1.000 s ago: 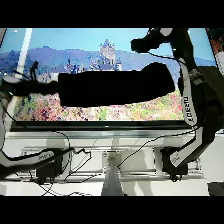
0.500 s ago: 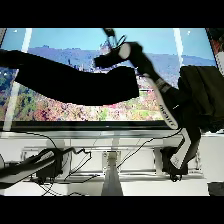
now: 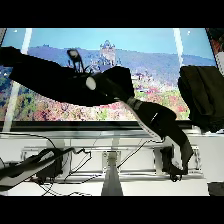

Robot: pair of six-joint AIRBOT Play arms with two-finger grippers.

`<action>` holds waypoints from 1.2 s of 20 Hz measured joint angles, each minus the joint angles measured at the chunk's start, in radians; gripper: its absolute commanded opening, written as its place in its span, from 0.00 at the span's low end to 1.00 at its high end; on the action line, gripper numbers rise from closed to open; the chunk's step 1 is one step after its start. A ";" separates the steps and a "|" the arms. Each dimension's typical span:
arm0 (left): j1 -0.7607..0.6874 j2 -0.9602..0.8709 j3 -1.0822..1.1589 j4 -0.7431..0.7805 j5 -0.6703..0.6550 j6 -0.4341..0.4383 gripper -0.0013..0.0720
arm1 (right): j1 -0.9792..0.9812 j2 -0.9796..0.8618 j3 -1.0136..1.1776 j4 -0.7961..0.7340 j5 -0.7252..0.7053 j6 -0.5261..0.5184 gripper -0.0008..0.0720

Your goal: Fold the clothes and pants, and hang the long-sleeved shirts on hangers.

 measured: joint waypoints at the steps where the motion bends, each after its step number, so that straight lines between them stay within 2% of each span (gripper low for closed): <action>1: -0.010 -0.006 0.000 0.000 -0.001 0.000 0.03 | 0.016 -0.009 0.000 0.000 -0.011 0.013 0.04; 5: -0.067 -0.041 -0.004 -0.008 -0.001 0.000 0.03 | 0.009 -0.009 0.001 -0.071 0.023 0.032 0.04; 8: -0.141 -0.083 -0.008 -0.013 0.010 -0.007 0.03 | -0.100 0.031 0.001 -0.209 0.150 0.038 0.04; 10: -0.208 -0.126 -0.010 -0.014 0.045 -0.046 0.03 | -0.215 0.075 0.001 -0.282 0.243 0.035 0.04; 13: -0.355 -0.222 -0.011 -0.031 0.176 -0.140 0.03 | -0.407 0.159 0.001 -0.340 0.384 0.008 0.04; 16: -0.542 -0.332 -0.011 -0.056 0.380 -0.190 0.03 | -0.578 0.240 0.002 -0.363 0.497 -0.040 0.04; 17: -0.607 -0.372 -0.011 -0.056 0.469 -0.203 0.19 | -0.625 0.261 0.002 -0.369 0.530 -0.055 0.04; 19: -0.718 -0.443 -0.011 -0.048 0.630 -0.212 1.00 | -0.714 0.291 0.002 -0.372 0.595 -0.088 0.04; 21: -0.795 -0.496 -0.011 -0.036 0.742 -0.224 0.98 | -0.791 0.307 -0.003 -0.375 0.658 -0.133 0.04; 24: -0.850 -0.526 -0.011 -0.022 0.801 -0.211 0.98 | -0.898 0.319 -0.041 -0.357 0.709 -0.200 0.04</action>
